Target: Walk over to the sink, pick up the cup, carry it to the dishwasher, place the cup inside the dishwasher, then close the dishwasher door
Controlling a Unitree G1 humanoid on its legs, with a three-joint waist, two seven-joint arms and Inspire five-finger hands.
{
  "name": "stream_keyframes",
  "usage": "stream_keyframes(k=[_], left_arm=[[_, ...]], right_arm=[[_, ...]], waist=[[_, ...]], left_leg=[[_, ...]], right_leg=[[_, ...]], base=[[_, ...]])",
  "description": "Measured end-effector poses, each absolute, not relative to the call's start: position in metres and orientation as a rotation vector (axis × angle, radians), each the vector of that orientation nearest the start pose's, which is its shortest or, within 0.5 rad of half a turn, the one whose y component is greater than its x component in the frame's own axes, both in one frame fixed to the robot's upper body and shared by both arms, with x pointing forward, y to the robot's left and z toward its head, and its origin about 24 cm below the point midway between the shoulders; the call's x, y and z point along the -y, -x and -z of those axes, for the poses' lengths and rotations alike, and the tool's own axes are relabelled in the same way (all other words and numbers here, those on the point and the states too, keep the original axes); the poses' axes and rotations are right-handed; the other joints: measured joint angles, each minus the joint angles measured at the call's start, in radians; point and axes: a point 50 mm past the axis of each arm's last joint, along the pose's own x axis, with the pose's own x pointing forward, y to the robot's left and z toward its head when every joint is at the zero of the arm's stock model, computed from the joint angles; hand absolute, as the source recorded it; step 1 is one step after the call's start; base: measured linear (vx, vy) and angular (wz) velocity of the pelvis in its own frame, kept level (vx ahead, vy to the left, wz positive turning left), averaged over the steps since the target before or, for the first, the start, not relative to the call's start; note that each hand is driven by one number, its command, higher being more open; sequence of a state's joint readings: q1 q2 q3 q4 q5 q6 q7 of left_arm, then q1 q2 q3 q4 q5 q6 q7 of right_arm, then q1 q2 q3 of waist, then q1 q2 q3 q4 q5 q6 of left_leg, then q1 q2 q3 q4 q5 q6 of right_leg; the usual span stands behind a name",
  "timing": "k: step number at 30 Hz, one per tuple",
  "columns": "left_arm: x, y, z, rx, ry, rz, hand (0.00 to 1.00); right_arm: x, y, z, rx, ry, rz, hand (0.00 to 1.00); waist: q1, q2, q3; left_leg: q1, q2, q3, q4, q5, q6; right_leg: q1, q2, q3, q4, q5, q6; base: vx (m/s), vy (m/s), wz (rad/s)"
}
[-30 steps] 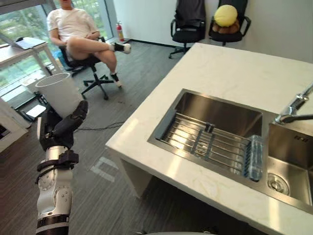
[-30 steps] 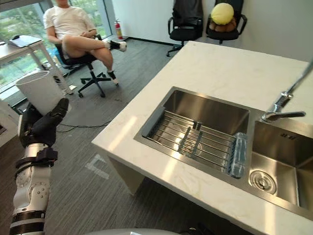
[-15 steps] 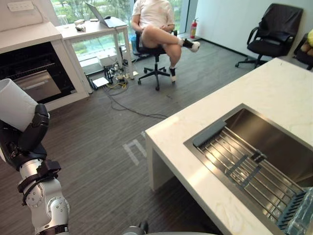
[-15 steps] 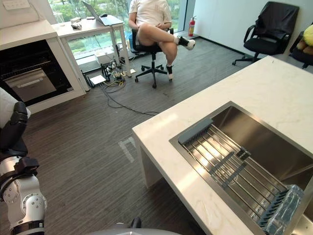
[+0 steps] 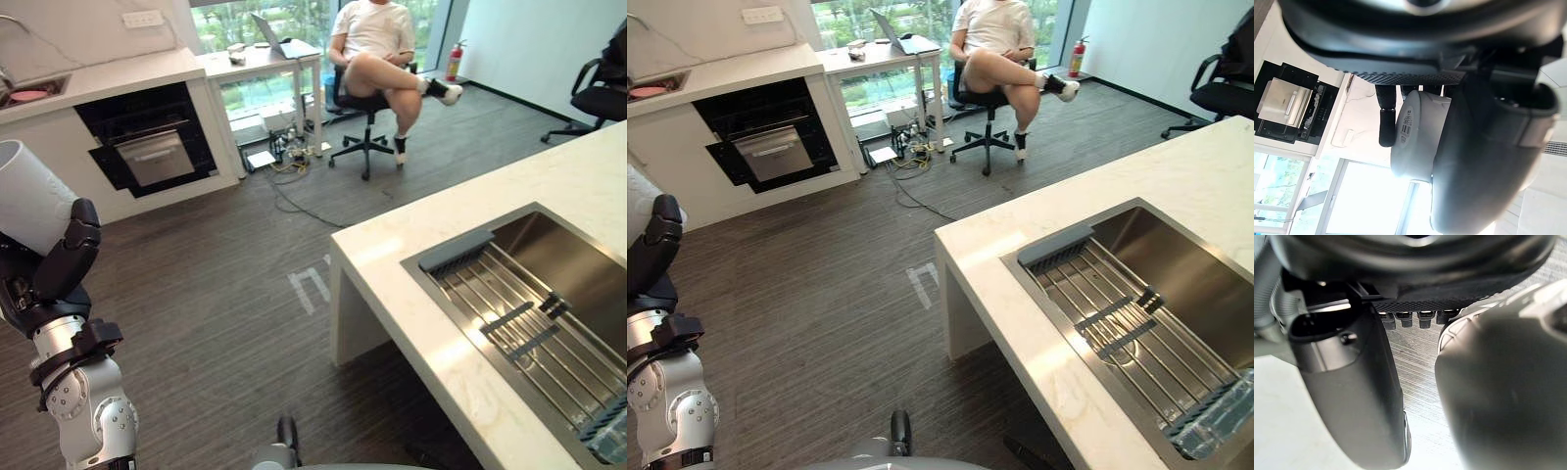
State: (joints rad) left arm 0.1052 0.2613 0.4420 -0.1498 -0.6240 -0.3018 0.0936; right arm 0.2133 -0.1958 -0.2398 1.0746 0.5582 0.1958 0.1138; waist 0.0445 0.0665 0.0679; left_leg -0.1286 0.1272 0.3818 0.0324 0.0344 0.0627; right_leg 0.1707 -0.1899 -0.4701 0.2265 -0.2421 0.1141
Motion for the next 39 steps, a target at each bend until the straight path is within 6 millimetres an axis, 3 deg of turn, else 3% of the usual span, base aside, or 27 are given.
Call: stream_keyframes(k=[1,2,3,4,5,6,7,8,9,10,11,12,15,19,21,24,28,33,39], left_arm=[[-0.305,-0.198,-0.113,0.509,0.272,-0.499,0.0],[-0.3,-0.203,-0.115,0.511,0.282,-0.469,0.0],[-0.291,-0.212,-0.117,0.506,0.294,-0.425,0.0],[-0.282,-0.222,-0.121,0.51,0.306,-0.372,0.0],[-0.276,-0.228,-0.123,0.516,0.313,-0.344,0.0],[-0.268,-0.241,-0.128,0.519,0.325,-0.299,0.0],[-0.259,-0.252,-0.134,0.53,0.338,-0.257,0.0],[-0.255,-0.256,-0.136,0.531,0.339,-0.24,0.0],[-0.252,-0.26,-0.138,0.524,0.332,-0.22,0.0],[-0.248,-0.262,-0.139,0.523,0.318,-0.205,0.0],[-0.245,-0.263,-0.14,0.526,0.318,-0.191,0.0],[-0.238,-0.266,-0.141,0.521,0.321,-0.157,0.0],[-0.229,-0.267,-0.129,0.461,0.368,-0.154,0.0],[-0.22,-0.259,-0.104,0.364,0.447,-0.179,0.0],[-0.208,-0.256,-0.096,0.312,0.454,-0.143,0.0],[-0.195,-0.247,-0.1,0.312,0.465,-0.09,0.0],[-0.173,-0.24,-0.098,0.298,0.484,-0.032,0.0],[-0.175,-0.232,-0.087,0.252,0.428,-0.055,0.0],[-0.163,-0.23,-0.084,0.24,0.331,0.001,0.0]], right_arm=[[0.236,-0.02,0.166,-1.251,-0.592,0.588,1.0],[0.231,-0.017,0.167,-1.245,-0.613,0.6,1.0],[0.233,-0.012,0.167,-1.237,-0.602,0.625,1.0],[0.24,-0.009,0.165,-1.224,-0.601,0.657,1.0],[0.24,-0.009,0.165,-1.223,-0.614,0.672,1.0],[0.239,-0.009,0.165,-1.21,-0.645,0.699,1.0],[0.237,-0.011,0.166,-1.198,-0.674,0.716,1.0],[0.234,-0.011,0.167,-1.201,-0.676,0.718,1.0],[0.234,-0.008,0.167,-1.208,-0.672,0.721,1.0],[0.237,-0.005,0.166,-1.215,-0.656,0.716,1.0],[0.24,-0.004,0.165,-1.217,-0.636,0.71,1.0],[0.243,0.001,0.165,-1.227,-0.613,0.714,1.0],[0.227,0.004,0.168,-1.255,-0.616,0.676,1.0],[0.226,0.003,0.168,-1.259,-0.589,0.624,1.0],[0.227,-0.004,0.166,-1.254,-0.505,0.527,1.0],[0.227,-0.024,0.163,-1.215,-0.425,0.401,1.0],[0.23,-0.037,0.162,-1.185,-0.408,0.355,1.0],[0.228,-0.046,0.162,-1.21,-0.346,0.282,1.0],[0.225,-0.055,0.165,-1.275,-0.309,0.276,1.0]], waist=[[-0.02,-0.03,-0.006],[-0.032,-0.038,-0.001],[-0.033,-0.014,-0.013],[-0.045,-0.004,-0.021],[-0.052,-0.007,-0.021],[-0.072,-0.001,-0.022],[-0.091,-0.01,-0.02],[-0.092,-0.023,-0.016],[-0.087,-0.044,-0.026],[-0.09,-0.046,-0.031],[-0.091,-0.038,-0.032],[-0.096,-0.027,-0.045],[-0.099,-0.054,-0.043],[-0.087,-0.063,-0.033],[-0.087,-0.074,-0.025],[-0.081,-0.083,-0.009],[-0.051,-0.068,0.003],[-0.034,-0.069,0.023],[-0.033,-0.063,0.023]], left_leg=[[-0.004,0.006,0.095,0.025,-0.042,0.012],[-0.025,0.044,0.187,0.121,-0.045,0.06],[-0.016,0.108,0.265,0.245,-0.022,0.105],[0.003,0.105,0.294,0.232,-0.001,0.044],[0.005,0.086,0.283,0.202,0.019,0.036],[0.006,0.035,0.255,0.102,0.084,0.04],[0.01,0.025,0.302,0.078,0.071,0.065],[0.004,0.05,0.354,0.159,0.014,0.094],[0.014,0.092,0.391,0.317,-0.068,0.096],[0.056,0.116,0.409,0.36,-0.099,0.045],[0.077,0.11,0.407,0.322,-0.097,0.001],[0.093,0.067,0.402,0.243,-0.101,-0.008],[0.093,0.016,0.376,0.166,-0.074,-0.003],[0.101,-0.02,0.336,0.098,-0.039,0.003],[0.109,-0.049,0.283,0.043,-0.005,0.01],[0.115,-0.076,0.236,-0.017,0.034,0.016],[0.136,-0.128,0.178,-0.116,0.076,0.014],[0.136,-0.153,0.145,-0.123,0.079,0.013],[0.12,-0.162,0.149,-0.124,0.087,0.014]], right_leg=[[0.01,-0.006,0.0,-0.035,0.014,-0.015],[0.011,-0.02,-0.035,-0.031,0.019,-0.015],[0.011,-0.028,-0.071,0.01,0.01,-0.007],[0.016,-0.034,-0.107,0.059,-0.021,0.009],[0.011,-0.04,-0.115,0.068,-0.034,0.001],[0.009,-0.028,-0.117,0.038,-0.037,-0.012],[0.018,-0.041,-0.163,0.012,-0.011,0.002],[0.02,-0.051,-0.177,0.013,0.001,0.014],[0.021,-0.08,-0.174,0.018,0.005,0.021],[0.031,-0.099,-0.171,0.014,0.013,0.035],[0.037,-0.101,-0.174,0.01,0.018,0.044],[0.04,-0.098,-0.187,-0.003,0.033,0.051],[0.053,-0.098,-0.226,-0.045,0.071,0.043],[0.068,-0.097,-0.255,-0.043,0.097,0.031],[0.083,-0.097,-0.263,-0.028,0.101,0.028],[0.091,-0.097,-0.268,-0.013,0.1,0.028],[0.101,-0.103,-0.249,0.002,0.089,0.01],[0.118,-0.103,-0.19,-0.012,0.058,-0.034],[0.123,-0.089,-0.139,-0.077,0.053,-0.037]], base=[[0.04,0.016,0.91],[0.05,0.023,1.02],[0.08,0.052,1.11],[0.1,0.049,0.99],[0.06,0.064,1.11],[-0.05,0.11,1.09],[-0.06,0.109,0.98],[-0.01,0.104,0.53],[0.07,0.069,0.09],[0.07,0.092,0.03],[0.08,0.152,0.17],[0.07,0.19,0.36],[0.03,0.117,0.31],[-0.04,0.019,0.44],[-0.07,-0.037,0.66],[-0.09,-0.044,0.47],[-0.07,-0.009,0.47],[-0.05,-0.017,0.26],[-0.03,-0.037,0.0]])
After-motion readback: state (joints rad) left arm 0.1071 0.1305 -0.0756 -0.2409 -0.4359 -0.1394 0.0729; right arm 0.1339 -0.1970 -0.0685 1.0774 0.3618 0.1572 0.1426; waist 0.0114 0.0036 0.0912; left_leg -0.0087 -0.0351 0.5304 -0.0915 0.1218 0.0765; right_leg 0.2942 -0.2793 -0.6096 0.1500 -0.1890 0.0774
